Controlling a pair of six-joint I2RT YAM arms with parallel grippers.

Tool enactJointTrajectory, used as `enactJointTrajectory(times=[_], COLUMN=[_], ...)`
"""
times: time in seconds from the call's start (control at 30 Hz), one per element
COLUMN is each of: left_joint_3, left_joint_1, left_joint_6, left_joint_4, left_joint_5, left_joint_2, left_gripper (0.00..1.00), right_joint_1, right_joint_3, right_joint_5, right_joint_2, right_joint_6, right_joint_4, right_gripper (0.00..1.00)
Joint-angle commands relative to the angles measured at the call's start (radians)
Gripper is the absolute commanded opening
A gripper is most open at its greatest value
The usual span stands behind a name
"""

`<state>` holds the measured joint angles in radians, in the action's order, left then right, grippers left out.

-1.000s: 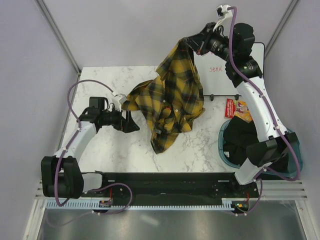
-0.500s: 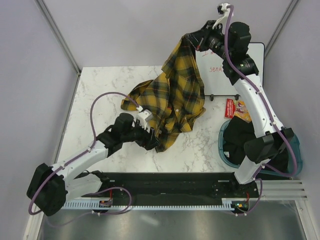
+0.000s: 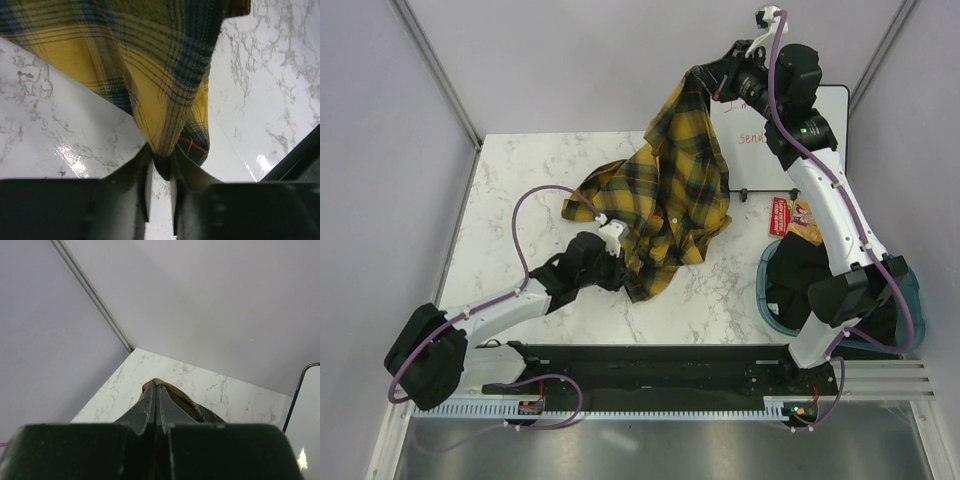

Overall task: Fold and stack the long sleeve shirts
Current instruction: Flatten the shirt out

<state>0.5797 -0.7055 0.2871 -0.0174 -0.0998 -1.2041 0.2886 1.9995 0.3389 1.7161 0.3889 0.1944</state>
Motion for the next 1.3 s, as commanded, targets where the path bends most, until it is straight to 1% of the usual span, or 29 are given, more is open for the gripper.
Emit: enactJointTrajectory(times=[0.0,0.07,0.1,0.13,0.17,0.2,0.23,0.27,0.3,0.33,0.37,0.4,0.43,0.47,0.5,0.53,0.57,0.63,0.67,0.8,0.83,0.87,0.97,1.07,1.1,1.17,1.2,1.23,1.27], left_joint_3=[-0.011,0.014,0.028,0.049,0.113,0.158,0.207,0.315,0.377,0.441,0.579,0.642,0.698,0.786,0.816,0.842,0.874,0.894,0.893,0.908,0.919,0.954,1.015,0.981,0.962,0.892,0.864,0.806,0.787], left_joint_1=[0.087,0.139,0.205,0.240,0.270,0.332,0.374,0.421,0.514,0.561,0.607,0.688,0.704,0.704,0.733,0.733,0.733,0.733,0.733,0.733,0.733,0.733,0.733,0.733,0.733,0.733,0.733,0.733,0.733], left_joint_6=[0.004,-0.021,-0.041,-0.070,-0.150,-0.195,-0.238,-0.353,-0.415,-0.475,-0.577,-0.621,-0.664,-0.736,-0.768,-0.804,-0.837,-0.871,-0.890,-0.917,-0.927,-0.943,-0.977,-1.016,-1.019,-1.022,-1.019,-1.016,-1.008], left_joint_4=[0.091,0.060,0.009,-0.048,-0.105,-0.166,-0.311,-0.370,-0.435,-0.537,-0.591,-0.630,-0.659,-0.699,-0.705,-0.713,-0.713,-0.714,-0.704,-0.642,-0.632,-0.625,-0.622,-0.607,-0.590,-0.567,-0.550,-0.505,-0.489], left_joint_5=[0.003,-0.079,-0.113,-0.147,-0.164,-0.158,-0.158,-0.181,-0.193,-0.211,-0.278,-0.308,-0.317,-0.280,-0.256,-0.241,-0.191,-0.138,-0.070,0.084,0.095,0.145,0.190,0.189,0.190,0.198,0.206,0.210,0.207], left_joint_2=[0.027,0.066,0.084,0.103,0.133,0.144,0.152,0.161,0.161,0.156,0.153,0.156,0.162,0.172,0.207,0.227,0.253,0.322,0.343,0.442,0.451,0.449,0.430,0.426,0.426,0.410,0.400,0.387,0.364], left_gripper=[0.02,0.02,0.02,0.02,0.02,0.02,0.02,0.02,0.02,0.02,0.02,0.02,0.02,0.02,0.02,0.02,0.02,0.02,0.02,0.02,0.02,0.02,0.02,0.02,0.02,0.02,0.02,0.02,0.02], right_joint_1=[-0.003,-0.006,-0.009,-0.011,-0.012,-0.022,-0.026,-0.032,-0.046,-0.051,-0.055,-0.066,-0.072,-0.075,-0.078,-0.081,-0.080,-0.081,-0.085,-0.085,-0.086,-0.086,-0.085,-0.085,-0.085,-0.086,-0.086,-0.085,-0.085], right_joint_3=[-0.001,-0.002,-0.004,-0.001,0.002,0.010,0.028,0.042,0.056,0.085,0.096,0.102,0.101,0.093,0.079,0.047,0.030,-0.005,-0.016,-0.033,-0.031,-0.031,-0.036,-0.091,-0.138,-0.185,-0.226,-0.241,-0.249], right_joint_5=[-0.028,-0.031,-0.032,-0.038,-0.041,-0.041,-0.044,-0.054,-0.057,-0.055,-0.054,-0.048,-0.037,-0.026,-0.015,-0.012,-0.009,-0.011,-0.015,-0.070,-0.080,-0.087,-0.080,-0.057,-0.051,-0.023,-0.014,-0.002,0.006], right_joint_2=[-0.049,-0.055,-0.058,-0.062,-0.064,-0.062,-0.064,-0.065,-0.066,-0.064,-0.067,-0.072,-0.085,-0.099,-0.113,-0.153,-0.173,-0.238,-0.260,-0.346,-0.367,-0.377,-0.404,-0.431,-0.441,-0.438,-0.420,-0.405,-0.380], right_joint_6=[-0.016,-0.016,-0.021,-0.021,-0.024,-0.031,-0.038,-0.042,-0.047,-0.064,-0.070,-0.071,-0.070,-0.067,-0.067,-0.067,-0.076,-0.087,-0.102,-0.169,-0.183,-0.197,-0.217,-0.219,-0.213,-0.200,-0.193,-0.183,-0.180], right_joint_4=[-0.049,-0.050,-0.049,-0.049,-0.049,-0.047,-0.049,-0.049,-0.049,-0.049,-0.049,-0.050,-0.050,-0.050,-0.050,-0.049,-0.047,-0.033,-0.032,-0.012,-0.007,-0.003,0.025,0.050,0.050,0.048,0.042,0.036,0.028], right_gripper=[0.00,0.00,0.00,0.00,0.00,0.00,0.00,0.00,0.00,0.00,0.00,0.00,0.00,0.00,0.00,0.00,0.00,0.00,0.00,0.00,0.00,0.00,0.00,0.00,0.00,0.00,0.00,0.00,0.00])
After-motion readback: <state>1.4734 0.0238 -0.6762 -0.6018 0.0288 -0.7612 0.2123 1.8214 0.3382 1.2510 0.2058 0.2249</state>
